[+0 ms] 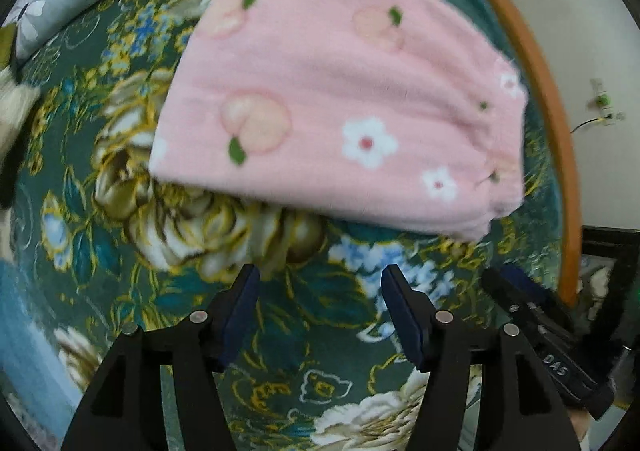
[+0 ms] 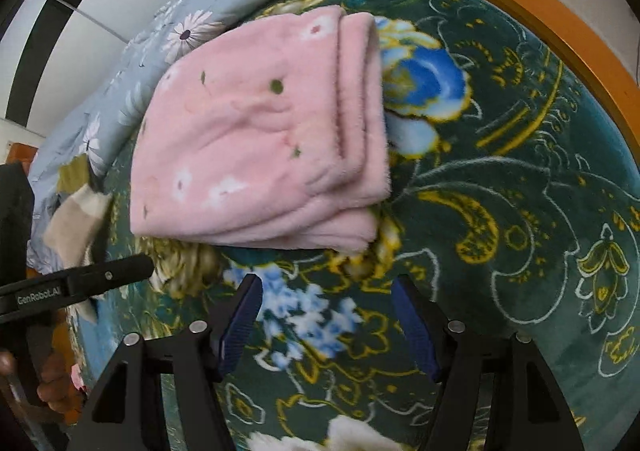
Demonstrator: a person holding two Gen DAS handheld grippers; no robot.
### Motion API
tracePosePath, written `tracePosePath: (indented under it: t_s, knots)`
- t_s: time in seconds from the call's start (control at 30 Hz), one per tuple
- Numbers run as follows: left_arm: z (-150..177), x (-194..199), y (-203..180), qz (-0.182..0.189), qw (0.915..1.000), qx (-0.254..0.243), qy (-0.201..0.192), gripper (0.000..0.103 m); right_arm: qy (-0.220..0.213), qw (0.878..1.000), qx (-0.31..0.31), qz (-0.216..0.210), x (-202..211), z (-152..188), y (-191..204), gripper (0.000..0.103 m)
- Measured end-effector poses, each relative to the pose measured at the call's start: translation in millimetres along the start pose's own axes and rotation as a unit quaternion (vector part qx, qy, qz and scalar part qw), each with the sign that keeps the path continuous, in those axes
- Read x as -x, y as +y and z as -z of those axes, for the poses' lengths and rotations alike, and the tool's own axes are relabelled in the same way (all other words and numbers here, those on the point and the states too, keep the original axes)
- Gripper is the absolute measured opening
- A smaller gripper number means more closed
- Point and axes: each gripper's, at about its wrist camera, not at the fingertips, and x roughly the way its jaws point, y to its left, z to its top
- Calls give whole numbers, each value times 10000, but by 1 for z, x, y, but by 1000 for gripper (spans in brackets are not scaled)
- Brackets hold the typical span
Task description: Fold clothes
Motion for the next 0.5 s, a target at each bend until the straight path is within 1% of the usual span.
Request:
tracePosePath:
  t_s: [0.1,0.13,0.17,0.2,0.23,0.27,0.37,0.4,0.5]
  knots:
    - [5,-7,-8,-122,9998,74,114,66,31,9999,134,84,-3,2,-2,81]
    - [7,-10,-10,-161,9997,98,151,69,40,9998,155,70,-5,3,-2,83]
    - [8,-10,-12,-161,9997,111,166,79,48,9998,175,54,-7,4,-2,84]
    - [9,-11,-14,-161,9996,124,181,83,56,9998,194,37,-8,6,-1,90]
    - [10,-12,-16,-161,9996,138,195,84,64,9997,214,21,-10,7,-1,98]
    - [10,-12,-17,-174,9995,162,200,84,72,9997,233,4,-11,9,-1,102]
    - [13,-12,-14,-293,9992,231,169,85,86,9997,223,-30,-14,12,0,103]
    - [13,-12,-12,-346,9990,254,151,87,62,9997,237,-19,-14,12,0,103]
    - [16,-11,-8,-503,9982,321,99,87,-23,9996,286,22,-14,12,2,103]
